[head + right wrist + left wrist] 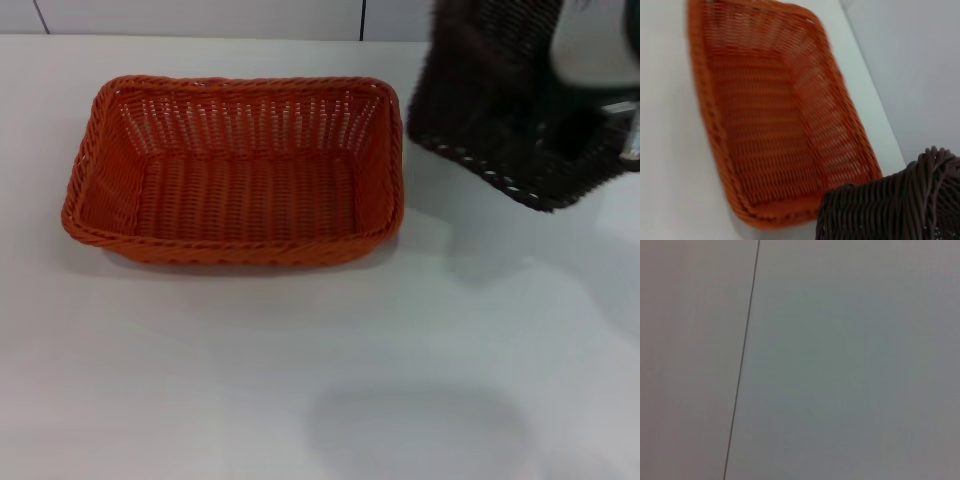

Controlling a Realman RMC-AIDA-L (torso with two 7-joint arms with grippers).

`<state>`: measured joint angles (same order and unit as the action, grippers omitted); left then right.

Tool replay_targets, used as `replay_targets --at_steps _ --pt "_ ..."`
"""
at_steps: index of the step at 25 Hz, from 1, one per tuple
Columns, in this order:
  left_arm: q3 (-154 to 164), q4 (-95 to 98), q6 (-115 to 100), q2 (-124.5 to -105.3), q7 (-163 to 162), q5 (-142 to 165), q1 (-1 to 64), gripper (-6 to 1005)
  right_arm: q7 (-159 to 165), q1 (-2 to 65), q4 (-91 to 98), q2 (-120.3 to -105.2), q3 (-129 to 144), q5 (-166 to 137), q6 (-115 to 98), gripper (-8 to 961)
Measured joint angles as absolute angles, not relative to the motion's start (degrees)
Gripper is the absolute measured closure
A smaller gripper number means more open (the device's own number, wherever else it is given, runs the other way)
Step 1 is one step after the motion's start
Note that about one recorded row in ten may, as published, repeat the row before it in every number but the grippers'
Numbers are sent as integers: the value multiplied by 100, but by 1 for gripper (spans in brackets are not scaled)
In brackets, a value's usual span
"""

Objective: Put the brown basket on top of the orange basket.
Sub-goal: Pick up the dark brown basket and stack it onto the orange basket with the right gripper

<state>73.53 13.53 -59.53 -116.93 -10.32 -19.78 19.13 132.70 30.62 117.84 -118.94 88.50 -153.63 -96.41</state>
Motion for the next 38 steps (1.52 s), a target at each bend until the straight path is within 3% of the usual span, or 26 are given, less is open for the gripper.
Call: replay_targets --at_steps 10,17,25,31,32,38 --pt "7331 1336 -5901 -11696 -1037 -1978 1947 260 10447 2826 11778 -11922 9998 -15354 -8409 736" --pt "7304 1336 -5702 -11735 -1037 -1977 1960 260 7412 1976 11660 -11914 10832 -15417 -6775 735" --pt "7303 1339 -5553 -11766 -1038 -2018 1957 260 5908 1508 11184 -11890 11105 -15377 -5860 736" --pt "7296 1346 -5401 -11778 -1037 -2030 1960 260 5576 1552 10816 -11602 11279 -15351 -5512 737" --pt "7296 1346 -5401 -11778 -1037 -2030 1960 260 5565 1585 10697 -11493 11288 -15345 -5296 737" --pt "7295 1338 -5351 -11802 -1039 -2031 1939 260 5506 1727 10336 -11317 11308 -15166 -4918 741"
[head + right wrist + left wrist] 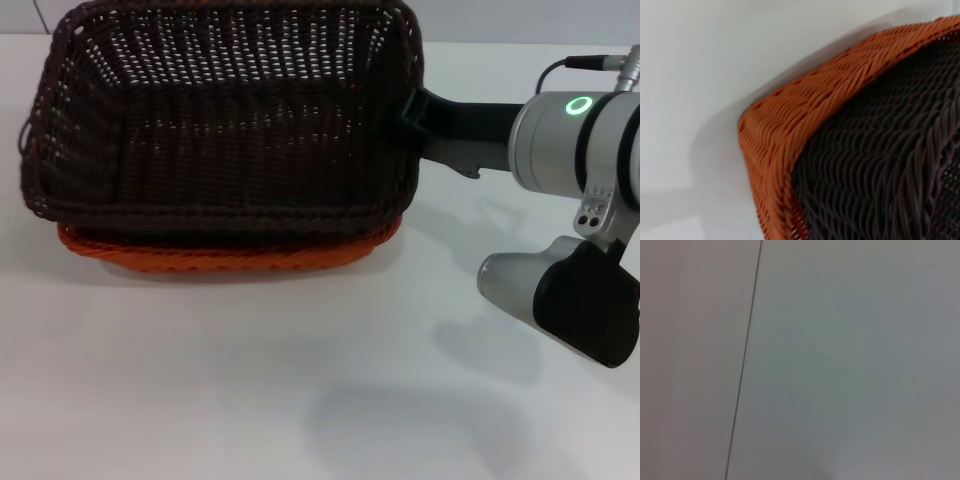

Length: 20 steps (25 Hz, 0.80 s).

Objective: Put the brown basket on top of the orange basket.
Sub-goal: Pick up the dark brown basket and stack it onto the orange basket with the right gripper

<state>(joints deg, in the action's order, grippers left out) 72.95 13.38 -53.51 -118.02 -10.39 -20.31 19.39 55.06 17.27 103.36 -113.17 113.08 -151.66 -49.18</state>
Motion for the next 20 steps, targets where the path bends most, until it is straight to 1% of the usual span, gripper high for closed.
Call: replay_targets --at_steps 3,8,9,13,14,15,16,19,20 --pt "7320 1332 -5284 -11826 -1041 -2031 1956 260 5377 1825 10256 -11270 11304 -14924 -4868 747" --pt "7346 1327 -5210 -11839 -1043 -2028 1983 260 5527 2004 10012 -11239 11320 -14712 -4735 750" --pt "7348 1327 -5187 -11839 -1047 -2024 1987 260 5654 2047 9854 -11175 11408 -14702 -4596 747" --pt "7348 1327 -5151 -11839 -1094 -2003 1976 260 5958 2071 9772 -11116 11496 -14842 -4493 735" --pt "7348 1327 -5132 -11836 -1119 -1990 1967 260 6283 2073 9767 -11077 11560 -15006 -4401 732" --pt "7348 1327 -5132 -11836 -1119 -1990 1967 260 6283 2073 9767 -11077 11560 -15006 -4401 689" --pt "7350 1327 -5098 -11832 -1121 -1988 1971 260 6529 2049 9770 -11038 11606 -15161 -4273 645" --pt "7355 1327 -4992 -11817 -1122 -1986 1999 260 6698 1946 9834 -11019 11623 -15249 -4164 515" --pt "7355 1327 -4992 -11817 -1122 -1986 1999 260 6698 1946 9834 -11019 11623 -15249 -4164 496"
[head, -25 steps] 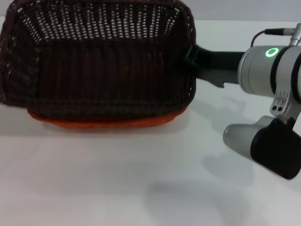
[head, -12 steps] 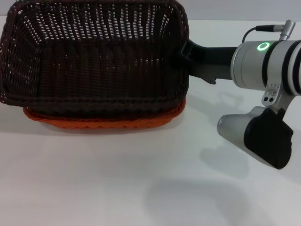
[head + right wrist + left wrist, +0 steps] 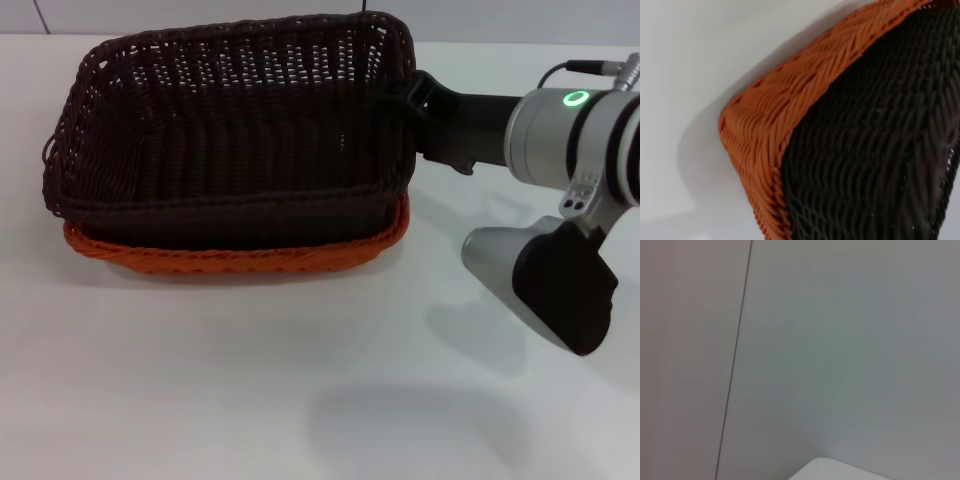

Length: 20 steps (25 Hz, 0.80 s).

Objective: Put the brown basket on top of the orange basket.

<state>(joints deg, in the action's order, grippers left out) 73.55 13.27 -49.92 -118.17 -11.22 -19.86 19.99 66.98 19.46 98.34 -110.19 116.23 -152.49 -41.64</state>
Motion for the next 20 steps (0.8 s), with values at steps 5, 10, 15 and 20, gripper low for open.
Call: replay_targets --at_steps 5,10,15,20 --pt "7357 1327 -4911 -11803 -1073 -1985 2021 260 6807 1619 10188 -11028 11636 -15220 -4431 403" --pt "7357 1327 -4909 -11795 -1064 -1982 2007 260 6848 1202 10643 -11109 11699 -15176 -4533 309" --pt "7370 1327 -4841 -11769 -1047 -1918 1982 260 6886 788 11053 -11251 11931 -15109 -4610 218" --pt "7372 1319 -4831 -11753 -1045 -1718 1963 260 6877 404 11229 -11482 12114 -14926 -4676 183"
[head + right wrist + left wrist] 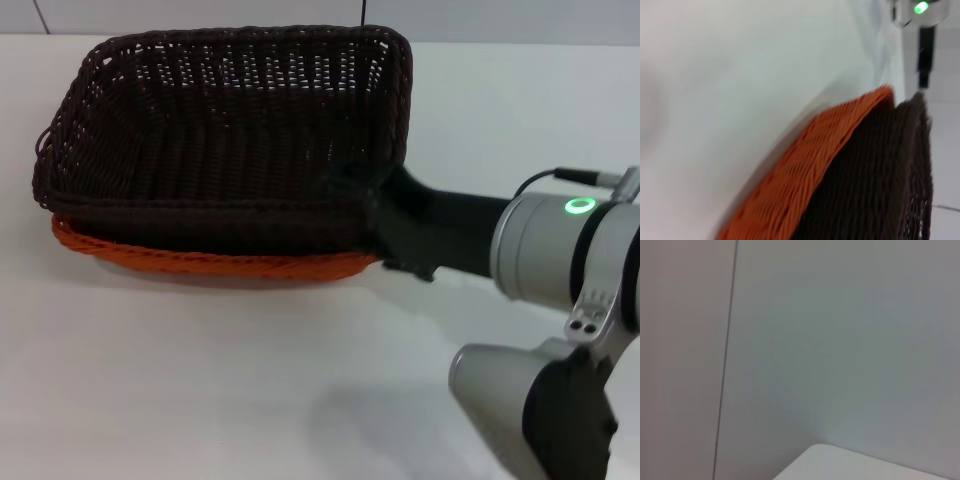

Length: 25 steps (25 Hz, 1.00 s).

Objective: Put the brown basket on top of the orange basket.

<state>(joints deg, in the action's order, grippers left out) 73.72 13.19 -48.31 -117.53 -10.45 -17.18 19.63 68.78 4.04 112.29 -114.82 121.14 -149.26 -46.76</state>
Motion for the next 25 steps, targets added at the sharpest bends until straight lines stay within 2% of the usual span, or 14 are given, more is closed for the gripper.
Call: replay_targets --at_steps 4,15,18,19,25 --pt "7375 1318 -4831 -11740 -1045 -1672 1958 260 6756 170 11277 -11639 12279 -14785 -4885 182" --pt "7369 1318 -4832 -11704 -1043 -1535 1960 260 6685 294 10980 -11775 12404 -13796 -3826 183" --pt "7355 1322 -4840 -11700 -1042 -1535 1960 260 6732 499 10456 -11866 12429 -13685 -2501 183" --pt "7346 1333 -4865 -11704 -1041 -1534 1960 260 6859 638 10007 -11892 12436 -13492 -1400 183" --pt "7310 1375 -4989 -11742 -1039 -1537 1909 260 8299 755 9360 -11894 12339 -12565 1074 182"
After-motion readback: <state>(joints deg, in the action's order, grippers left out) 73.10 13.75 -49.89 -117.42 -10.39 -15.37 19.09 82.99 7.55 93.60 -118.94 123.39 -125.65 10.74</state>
